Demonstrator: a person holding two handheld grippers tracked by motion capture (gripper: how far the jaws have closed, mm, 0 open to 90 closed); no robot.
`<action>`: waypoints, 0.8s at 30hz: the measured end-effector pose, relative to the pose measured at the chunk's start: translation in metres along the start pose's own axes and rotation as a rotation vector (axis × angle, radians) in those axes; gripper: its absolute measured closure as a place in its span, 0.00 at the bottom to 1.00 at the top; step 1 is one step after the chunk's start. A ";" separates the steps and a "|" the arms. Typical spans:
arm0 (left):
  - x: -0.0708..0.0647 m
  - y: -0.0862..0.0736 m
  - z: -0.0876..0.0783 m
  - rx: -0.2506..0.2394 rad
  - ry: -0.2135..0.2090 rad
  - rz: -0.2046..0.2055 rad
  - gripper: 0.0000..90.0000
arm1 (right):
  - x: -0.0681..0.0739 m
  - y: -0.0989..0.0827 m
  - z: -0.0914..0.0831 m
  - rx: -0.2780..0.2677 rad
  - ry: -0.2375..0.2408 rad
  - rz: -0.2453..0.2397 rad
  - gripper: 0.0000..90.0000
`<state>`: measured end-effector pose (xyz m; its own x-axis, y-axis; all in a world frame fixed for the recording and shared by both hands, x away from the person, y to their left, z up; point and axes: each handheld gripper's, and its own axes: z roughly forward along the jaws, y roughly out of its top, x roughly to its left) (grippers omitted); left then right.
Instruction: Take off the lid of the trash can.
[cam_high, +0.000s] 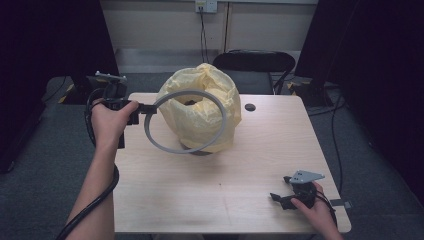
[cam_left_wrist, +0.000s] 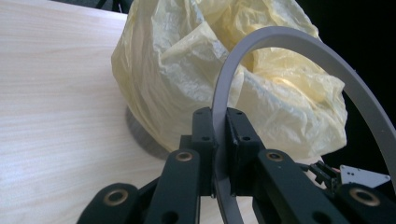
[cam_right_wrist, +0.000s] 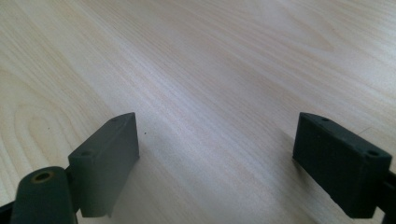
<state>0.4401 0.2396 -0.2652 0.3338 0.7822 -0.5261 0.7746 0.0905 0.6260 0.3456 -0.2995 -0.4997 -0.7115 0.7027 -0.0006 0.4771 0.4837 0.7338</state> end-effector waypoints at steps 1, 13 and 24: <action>0.000 -0.001 -0.001 0.000 0.003 0.002 0.93 | 0.000 0.000 0.000 0.000 0.000 0.000 0.15; 0.002 -0.011 -0.016 0.015 -0.015 0.017 0.93 | 0.000 0.000 0.000 0.000 0.000 0.000 0.15; 0.006 -0.023 -0.029 0.022 -0.014 0.032 0.93 | 0.000 0.000 0.000 0.000 0.000 0.000 0.15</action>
<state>0.4086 0.2604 -0.2661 0.3657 0.7757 -0.5144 0.7750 0.0522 0.6298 0.3456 -0.2995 -0.4997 -0.7115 0.7027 -0.0006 0.4770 0.4837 0.7339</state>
